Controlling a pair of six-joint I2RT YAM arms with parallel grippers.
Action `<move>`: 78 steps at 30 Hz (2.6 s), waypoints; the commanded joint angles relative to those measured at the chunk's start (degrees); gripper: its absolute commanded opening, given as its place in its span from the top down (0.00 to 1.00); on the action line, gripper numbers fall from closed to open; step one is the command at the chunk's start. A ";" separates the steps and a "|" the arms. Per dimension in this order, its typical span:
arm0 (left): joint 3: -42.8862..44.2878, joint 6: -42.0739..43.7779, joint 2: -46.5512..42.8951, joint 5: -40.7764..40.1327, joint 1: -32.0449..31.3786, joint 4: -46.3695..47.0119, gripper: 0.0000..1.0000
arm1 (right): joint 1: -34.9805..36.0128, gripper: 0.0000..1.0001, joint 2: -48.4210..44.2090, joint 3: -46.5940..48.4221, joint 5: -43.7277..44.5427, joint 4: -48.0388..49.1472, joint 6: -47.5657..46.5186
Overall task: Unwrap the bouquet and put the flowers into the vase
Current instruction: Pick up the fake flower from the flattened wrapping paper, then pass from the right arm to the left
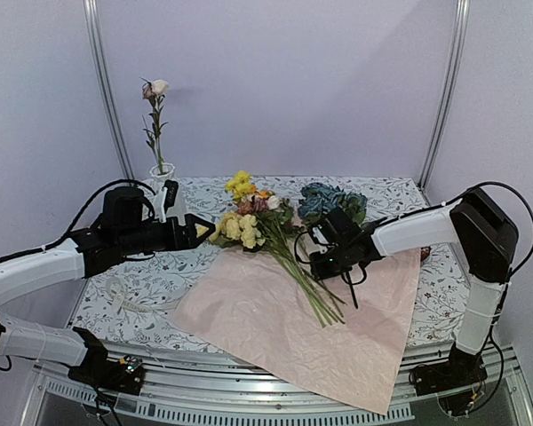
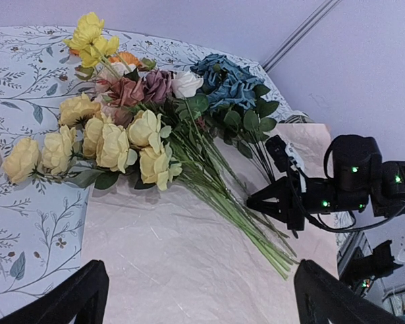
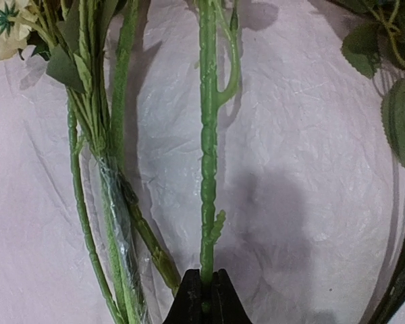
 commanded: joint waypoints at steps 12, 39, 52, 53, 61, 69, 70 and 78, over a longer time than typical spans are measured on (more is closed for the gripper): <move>1.08 -0.95 -0.88 2.08 -0.43 1.63 0.02 | -0.31 0.97 -22.77 -10.10 2.62 11.74 1.66; -3.42 -4.25 2.17 2.88 -15.46 41.32 0.02 | 14.97 0.96 -29.99 -19.84 -12.00 50.65 -2.53; -3.73 -6.16 5.97 4.36 -15.78 48.18 0.16 | 20.11 0.96 -20.04 -16.01 -14.91 57.17 -1.74; -3.25 -6.07 6.05 4.29 -15.78 47.10 0.22 | 20.33 0.96 -19.68 -15.67 -15.08 57.23 -1.73; -3.76 -6.39 5.23 3.62 -15.80 45.71 0.36 | 20.65 0.96 -20.11 -16.10 -13.09 57.41 -1.05; -5.57 -6.32 3.64 3.59 -15.82 46.15 0.50 | 20.66 0.96 -20.61 -16.45 -12.24 57.31 -1.13; -5.58 -6.28 3.45 3.61 -15.78 46.15 0.53 | 20.66 0.96 -20.58 -16.49 -12.19 57.28 -1.11; -4.76 -6.05 4.16 4.54 -15.81 45.19 0.83 | 20.67 0.96 -20.30 -16.22 -12.33 57.26 -1.04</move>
